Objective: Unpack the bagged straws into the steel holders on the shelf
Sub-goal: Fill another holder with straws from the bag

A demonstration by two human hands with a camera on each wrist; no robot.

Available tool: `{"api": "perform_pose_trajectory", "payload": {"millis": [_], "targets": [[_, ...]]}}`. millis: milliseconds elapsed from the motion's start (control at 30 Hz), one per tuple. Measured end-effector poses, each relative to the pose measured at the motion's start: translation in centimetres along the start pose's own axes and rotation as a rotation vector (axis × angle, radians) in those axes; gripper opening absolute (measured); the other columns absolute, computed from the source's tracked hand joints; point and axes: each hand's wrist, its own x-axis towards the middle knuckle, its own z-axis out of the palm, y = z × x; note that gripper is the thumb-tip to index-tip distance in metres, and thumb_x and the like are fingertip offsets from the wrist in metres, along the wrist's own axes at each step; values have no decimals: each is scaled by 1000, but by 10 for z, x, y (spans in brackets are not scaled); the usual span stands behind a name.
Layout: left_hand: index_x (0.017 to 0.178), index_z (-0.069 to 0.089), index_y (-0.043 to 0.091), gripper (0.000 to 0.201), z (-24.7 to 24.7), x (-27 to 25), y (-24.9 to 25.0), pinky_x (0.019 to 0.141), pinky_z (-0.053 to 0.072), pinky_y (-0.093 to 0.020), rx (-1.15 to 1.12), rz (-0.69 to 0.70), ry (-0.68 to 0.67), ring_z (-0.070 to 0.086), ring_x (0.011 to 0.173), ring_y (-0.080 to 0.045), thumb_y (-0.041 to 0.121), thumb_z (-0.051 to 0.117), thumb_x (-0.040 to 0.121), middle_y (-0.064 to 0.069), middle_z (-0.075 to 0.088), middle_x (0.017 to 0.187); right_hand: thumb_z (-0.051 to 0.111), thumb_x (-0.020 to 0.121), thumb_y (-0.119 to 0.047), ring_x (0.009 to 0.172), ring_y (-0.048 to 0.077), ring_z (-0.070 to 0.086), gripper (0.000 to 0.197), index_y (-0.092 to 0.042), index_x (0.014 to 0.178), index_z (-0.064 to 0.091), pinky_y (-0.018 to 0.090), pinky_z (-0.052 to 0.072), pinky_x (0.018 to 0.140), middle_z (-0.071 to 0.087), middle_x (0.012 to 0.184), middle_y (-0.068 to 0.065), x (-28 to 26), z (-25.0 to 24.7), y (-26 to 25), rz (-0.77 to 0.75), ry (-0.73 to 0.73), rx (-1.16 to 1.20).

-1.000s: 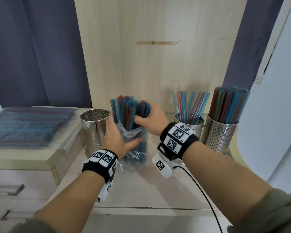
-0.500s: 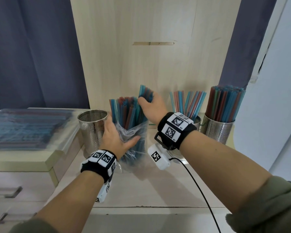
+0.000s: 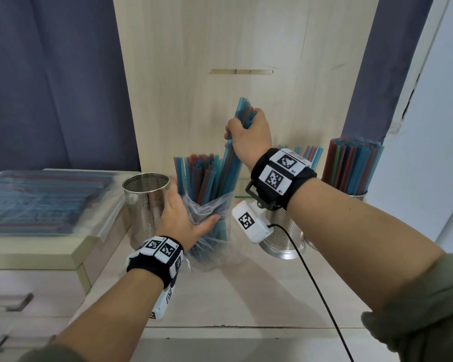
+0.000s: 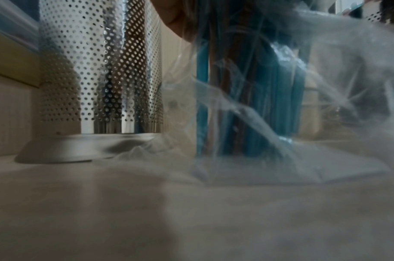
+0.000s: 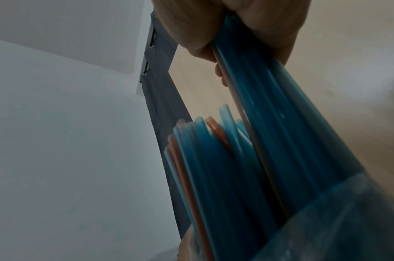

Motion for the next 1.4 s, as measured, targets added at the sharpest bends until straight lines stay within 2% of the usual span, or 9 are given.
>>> {"api": "perform_pose_trajectory", "payload": {"millis": [100, 300, 367, 500, 600, 667, 967, 1167, 1400], "targets": [[153, -4, 4, 126, -1, 0, 1, 106, 15, -22, -5, -2, -8, 18, 147, -25, 49, 79, 71, -12, 9, 162, 53, 92, -9, 67, 19, 60, 16, -10, 105, 44, 53, 56, 78, 58, 72, 1, 4, -1, -4, -2, -12, -3], [153, -2, 2, 124, -1, 0, 1, 104, 16, -20, 6, 2, -14, 21, 147, -25, 51, 78, 72, -13, 10, 161, 48, 95, -8, 64, 15, 58, 22, -9, 115, 40, 33, 52, 61, 57, 82, 4, 15, -7, -16, -31, 63, 38], [153, -2, 2, 124, -1, 1, 1, 104, 16, -20, 14, 2, -18, 21, 146, -25, 51, 77, 72, -13, 10, 161, 48, 95, -8, 64, 14, 58, 24, -8, 118, 40, 30, 51, 59, 56, 83, 4, 18, -12, -22, -42, 86, 65], [153, -2, 1, 122, -2, 0, 1, 104, 15, -19, 15, 12, -11, 21, 146, -25, 50, 77, 74, -13, 10, 161, 46, 95, -6, 64, 16, 57, 19, -10, 112, 39, 31, 50, 59, 55, 80, 4, 29, -27, -37, -58, 134, 139], [153, -2, 1, 122, -2, 0, 1, 105, 15, -20, 4, 15, -19, 22, 146, -25, 49, 77, 74, -13, 11, 161, 44, 96, -5, 62, 15, 56, 11, -15, 101, 40, 29, 50, 57, 54, 79, 4, 37, -43, -50, -62, 159, 194], [153, -1, 1, 122, -2, 0, 0, 106, 16, -21, 12, 18, -16, 23, 146, -26, 50, 77, 74, -14, 12, 161, 43, 96, -5, 62, 16, 56, 13, -17, 94, 40, 30, 51, 57, 54, 78, 5, 40, -52, -56, -75, 177, 215], [153, -2, 0, 120, -2, 0, 2, 103, 16, -20, 36, 28, -29, 21, 147, -27, 48, 76, 76, -16, 8, 161, 39, 95, -3, 58, 15, 58, 12, -14, 92, 39, 30, 53, 59, 55, 76, 5, 50, -98, -74, -176, 298, 276], [153, -1, -1, 119, 1, 2, -2, 107, 17, -24, 20, 18, -30, 21, 147, -29, 49, 75, 76, -17, 9, 161, 38, 92, -5, 60, 16, 58, 9, -14, 93, 38, 31, 54, 63, 55, 75, 4, 60, -128, -83, -272, 338, 208], [153, 5, 0, 118, 3, 4, -5, 109, 21, -25, -4, 39, 0, 26, 145, -28, 47, 78, 73, -16, 18, 159, 41, 89, -8, 63, 11, 59, 15, -22, 93, 39, 27, 52, 60, 56, 83, 4, 60, -139, -70, -275, 265, -19]]}}
